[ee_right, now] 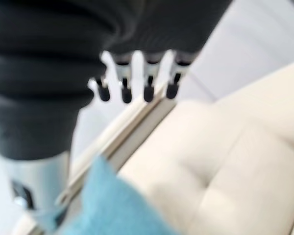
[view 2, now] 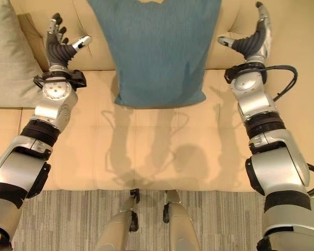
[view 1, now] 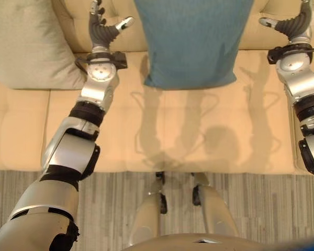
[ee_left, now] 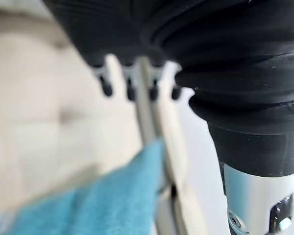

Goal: Pick up all the scattered cushions and arrange them neatly on the sofa.

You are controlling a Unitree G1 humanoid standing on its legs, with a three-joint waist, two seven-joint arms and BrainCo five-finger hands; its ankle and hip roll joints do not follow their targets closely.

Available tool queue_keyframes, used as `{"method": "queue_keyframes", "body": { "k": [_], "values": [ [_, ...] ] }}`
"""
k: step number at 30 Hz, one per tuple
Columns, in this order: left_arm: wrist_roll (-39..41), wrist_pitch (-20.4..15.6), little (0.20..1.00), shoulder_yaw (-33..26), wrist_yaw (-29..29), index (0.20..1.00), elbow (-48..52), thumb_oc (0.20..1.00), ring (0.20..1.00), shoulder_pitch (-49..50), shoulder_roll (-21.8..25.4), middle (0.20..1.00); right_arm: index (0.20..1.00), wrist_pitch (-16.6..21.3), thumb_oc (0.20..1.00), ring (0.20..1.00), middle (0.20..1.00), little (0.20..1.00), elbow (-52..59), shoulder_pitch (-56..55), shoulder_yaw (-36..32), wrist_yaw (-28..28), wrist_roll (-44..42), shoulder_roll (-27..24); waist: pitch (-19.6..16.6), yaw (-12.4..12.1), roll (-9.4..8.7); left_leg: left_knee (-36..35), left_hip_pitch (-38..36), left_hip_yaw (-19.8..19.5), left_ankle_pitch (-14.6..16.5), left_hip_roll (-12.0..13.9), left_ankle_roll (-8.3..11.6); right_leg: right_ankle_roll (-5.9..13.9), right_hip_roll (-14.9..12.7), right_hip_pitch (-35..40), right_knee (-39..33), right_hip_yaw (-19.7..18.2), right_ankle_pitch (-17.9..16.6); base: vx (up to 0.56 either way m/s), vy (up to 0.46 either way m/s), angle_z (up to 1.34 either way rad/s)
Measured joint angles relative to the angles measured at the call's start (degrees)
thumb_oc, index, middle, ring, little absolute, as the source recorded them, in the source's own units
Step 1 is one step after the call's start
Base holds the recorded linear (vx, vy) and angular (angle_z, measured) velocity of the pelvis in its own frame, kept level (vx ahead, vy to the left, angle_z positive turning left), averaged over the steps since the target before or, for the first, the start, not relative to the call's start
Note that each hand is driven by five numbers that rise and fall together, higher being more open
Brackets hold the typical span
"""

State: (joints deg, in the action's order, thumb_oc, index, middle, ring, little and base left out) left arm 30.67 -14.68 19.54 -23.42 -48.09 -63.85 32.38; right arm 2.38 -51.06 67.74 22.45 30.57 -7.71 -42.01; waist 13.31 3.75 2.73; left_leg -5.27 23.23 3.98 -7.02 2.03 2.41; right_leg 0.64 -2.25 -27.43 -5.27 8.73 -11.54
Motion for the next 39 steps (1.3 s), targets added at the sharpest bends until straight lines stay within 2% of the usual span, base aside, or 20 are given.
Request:
{"method": "queue_keyframes", "body": {
  "k": [3, 4, 6, 10, 11, 12, 14, 16, 18, 21, 26, 28, 29, 32, 33, 34, 35, 38, 39],
  "values": [
    [0.0, 0.4, 1.0, -2.4, -0.3, 1.0, -0.5, 1.0, 1.0, 1.0, 1.3, 1.0, 1.0, -0.2, 1.0, 1.0, 1.0, 1.0, 0.3, -0.8, -3.7, 0.5, -1.2, -1.8, 0.0, 0.1, -0.01, 0.0, -0.3, 0.0, -0.1, 0.0, 0.02, -0.02, 0.0, 0.3, 0.0, 0.0, 0.0, 0.0, 0.0, 0.0],
    [-0.1, 0.4, 1.0, -4.9, 0.4, 1.0, 2.8, 1.0, 1.0, 3.9, 2.0, 1.0, 1.0, 0.2, 1.0, 1.0, 1.0, 1.0, 4.1, -4.0, -7.5, 0.4, -1.7, -2.3, 0.0, 0.1, -0.01, 0.0, -0.7, 0.0, -0.1, 0.0, 0.03, -0.02, 0.0, 0.7, 0.0, 0.0, 0.0, 0.04, 0.005, 0.0],
    [-0.5, 0.4, 1.0, -9.0, 0.9, 1.0, 9.0, 1.0, 1.0, 13.2, 3.4, 1.0, 1.0, 1.1, 1.0, 1.0, 1.0, 1.0, 9.0, -14.1, -12.2, -0.2, -2.3, -4.3, 0.0, 0.2, -0.1, 0.0, -3.0, 0.1, 0.0, 0.1, 0.14, 0.25, 0.1, 2.9, 0.0, 0.0, 0.2, 0.09, 0.001, -0.01],
    [-4.1, 0.4, 1.0, -14.0, 3.3, 1.0, 21.8, 1.0, 1.0, 31.0, 4.1, 1.0, 1.0, 1.7, 1.0, 1.0, 1.0, 1.0, 20.3, -33.5, -20.4, -3.0, -2.1, -3.4, -0.3, 0.4, -0.56, -0.1, -6.7, 0.1, 1.1, 0.2, 1.21, 1.02, 0.1, 6.6, 0.0, -0.1, 1.5, 0.07, 0.0, -0.01],
    [-5.1, 0.4, 1.0, -14.1, 3.8, 1.0, 22.8, 1.0, 1.0, 34.5, 4.1, 1.0, 1.0, 1.7, 1.0, 1.0, 1.0, 1.0, 20.6, -37.0, -20.5, -4.1, -2.0, -3.1, -0.6, 0.4, -0.93, 0.0, -7.5, 0.1, 1.2, 0.2, 1.36, 0.98, 0.1, 7.5, 0.0, -0.1, 1.7, 0.12, -0.002, -0.01],
    [-5.7, 0.7, 1.0, -14.5, 4.8, 1.0, 24.0, 1.0, 1.0, 38.0, 4.1, 1.0, 1.0, 1.7, 1.0, 1.0, 1.0, 1.0, 21.5, -40.7, -21.2, -5.4, -1.4, -2.4, -1.0, 0.3, -1.41, -0.1, -8.3, 0.1, 1.7, 0.3, 1.38, 1.24, 0.1, 8.2, 0.0, -0.1, 2.2, 0.1, 0.004, -0.01],
    [-8.8, 0.8, 1.0, -17.1, 7.2, 1.0, 30.6, 1.0, 1.0, 48.5, 3.9, 1.0, 1.0, 2.7, 1.0, 1.0, 1.0, 1.0, 27.2, -51.4, -26.9, -8.1, 0.3, 2.3, -2.0, 0.1, -2.64, -0.1, -10.2, 0.0, 2.2, 0.6, 1.44, 0.89, 0.4, 10.2, -0.1, -0.1, 2.7, 0.06, 0.003, 0.03],
    [-11.7, 1.6, 1.0, -18.0, 9.3, 1.0, 32.0, 1.0, 1.0, 56.2, 3.5, 1.0, 1.0, 3.0, 1.0, 1.0, 1.0, 1.0, 26.5, -58.7, -28.6, -10.8, 1.2, 5.0, -3.3, -0.1, -3.49, -0.1, -12.8, -0.1, 2.9, 0.7, 1.26, 0.82, 0.5, 13.0, -0.1, 0.0, 3.6, 0.04, 0.005, 0.03],
    [-14.2, 1.7, 1.0, -21.6, 11.7, 1.0, 33.1, 1.0, 1.0, 62.9, 0.0, 1.0, 1.0, 4.1, 1.0, 1.0, 1.0, 1.0, 26.8, -64.3, -31.5, -12.9, 2.6, 9.4, -6.2, -0.1, -3.78, -0.3, -14.0, -0.2, 3.6, 0.7, 1.37, 0.94, 0.5, 14.2, -0.1, 0.1, 4.2, 0.01, 0.005, 0.04],
    [-15.9, 2.6, 1.0, -21.7, 14.0, 1.0, 27.3, 1.0, 1.0, 69.7, -5.0, 1.0, 1.0, 4.1, 1.0, 1.0, 1.0, 1.0, 22.2, -70.2, -29.8, -15.5, 4.9, 11.8, -9.3, -0.3, -3.38, -0.3, -16.9, -0.4, 4.4, 0.6, 0.9, 1.35, 0.3, 17.2, -0.2, 0.3, 5.0, -0.02, 0.011, 0.02],
    [-21.4, 6.3, 1.0, -17.8, 17.2, 1.0, 12.6, 1.0, 1.0, 73.4, -8.8, 1.0, 1.0, 3.5, 1.0, 1.0, 1.0, 1.0, 16.2, -72.4, -26.1, -18.6, 8.2, 14.7, -11.4, -0.1, -3.23, -0.3, -18.8, -0.3, 4.8, 0.2, 0.53, 1.48, 0.0, 19.1, -0.3, 0.2, 5.4, -0.03, 0.02, 0.0],
    [-24.7, 7.6, 1.0, -16.5, 18.4, 1.0, -1.4, 1.0, 1.0, 71.8, -13.0, 1.0, 1.0, 3.8, 1.0, 1.0, 1.0, 1.0, 7.8, -70.6, -23.9, -19.2, 9.1, 16.7, -12.0, -0.1, -3.11, -0.3, -20.9, -0.1, 5.0, 0.2, 0.24, 1.43, 0.0, 21.3, -0.4, 0.1, 5.5, -0.02, 0.01, -0.01],
    [-25.9, 9.0, 1.0, -14.0, 19.2, 1.0, -3.2, 1.0, 1.0, 72.0, -13.4, 1.0, 1.0, 3.3, 1.0, 1.0, 1.0, 1.0, 6.1, -70.5, -21.7, -19.7, 9.1, 16.7, -12.1, -0.2, -3.11, -0.4, -21.2, -0.1, 5.2, 0.2, 0.08, 1.33, 0.0, 21.8, -0.4, 0.1, 5.6, 0.0, 0.0, 0.0],
    [-26.9, 9.0, 1.0, -13.3, 19.7, 1.0, 0.4, 1.0, 1.0, 73.3, -13.5, 1.0, 1.0, 3.3, 1.0, 1.0, 1.0, 1.0, 7.5, -70.8, -21.9, -20.2, 9.1, 16.7, -12.1, -0.3, -2.94, -0.4, -21.0, 0.0, 5.1, 0.3, 0.0, 1.51, 0.0, 21.3, -0.4, 0.1, 5.4, 0.0, 0.008, 0.01],
    [-30.1, 7.3, 1.0, -11.8, 18.9, 1.0, -5.4, 1.0, 1.0, 72.5, -14.3, 1.0, 1.0, 4.4, 1.0, 1.0, 1.0, 1.0, 1.4, -69.6, -20.0, -19.8, 11.0, 18.5, -12.4, -0.4, -2.98, -0.3, -21.5, 0.1, 5.1, 0.4, 0.22, 1.47, 0.0, 21.9, -0.4, 0.2, 5.5, -0.02, 0.011, -0.07],
    [-34.8, 7.9, 1.0, -6.9, 18.4, 1.0, -27.2, 1.0, 1.0, 65.7, -16.6, 1.0, 1.0, 4.2, 1.0, 1.0, 1.0, 1.0, -20.1, -64.6, -9.1, -20.8, 14.1, 21.7, -14.2, -0.6, -3.21, -0.1, -23.5, 0.6, 5.4, 0.8, 0.48, 0.88, 0.4, 23.7, -0.3, 0.1, 6.0, -0.01, -0.037, -0.05],
    [-36.4, 9.7, 1.0, -7.4, 18.1, 1.0, -31.3, 1.0, 1.0, 65.5, -18.3, 1.0, 1.0, 1.7, 1.0, 1.0, 1.0, 1.0, -29.3, -66.3, -5.5, -23.1, 15.8, 25.9, -15.2, -1.9, -3.16, -0.3, -24.3, 0.3, 6.2, 1.0, -0.06, 0.52, 0.6, 24.7, -0.1, 0.1, 6.4, -0.04, -0.066, -0.03],
    [-36.4, 9.5, 1.0, -9.0, 18.0, 1.0, -27.3, 1.0, 1.0, 68.7, -17.2, 1.0, 1.0, 1.1, 1.0, 1.0, 1.0, 1.0, -22.8, -70.6, -11.4, -23.2, 15.7, 25.5, -15.2, -1.6, -2.51, 0.0, -24.0, -0.2, 5.6, 1.0, -0.25, 0.3, 0.9, 24.9, 0.0, 0.1, 6.5, -0.19, -0.09, 0.11],
    [-36.3, 9.6, 1.0, -8.9, 18.0, 1.0, -25.8, 1.0, 1.0, 67.7, -16.9, 1.0, 1.0, 1.1, 1.0, 1.0, 1.0, 1.0, -21.6, -70.9, -13.0, -23.2, 15.1, 25.4, -14.5, -1.2, -2.51, 2.5, -21.5, -1.7, 5.6, 1.0, -0.08, -0.04, 1.0, 23.9, 0.8, 0.6, 6.8, -0.15, -0.062, 0.47]
  ]
}}
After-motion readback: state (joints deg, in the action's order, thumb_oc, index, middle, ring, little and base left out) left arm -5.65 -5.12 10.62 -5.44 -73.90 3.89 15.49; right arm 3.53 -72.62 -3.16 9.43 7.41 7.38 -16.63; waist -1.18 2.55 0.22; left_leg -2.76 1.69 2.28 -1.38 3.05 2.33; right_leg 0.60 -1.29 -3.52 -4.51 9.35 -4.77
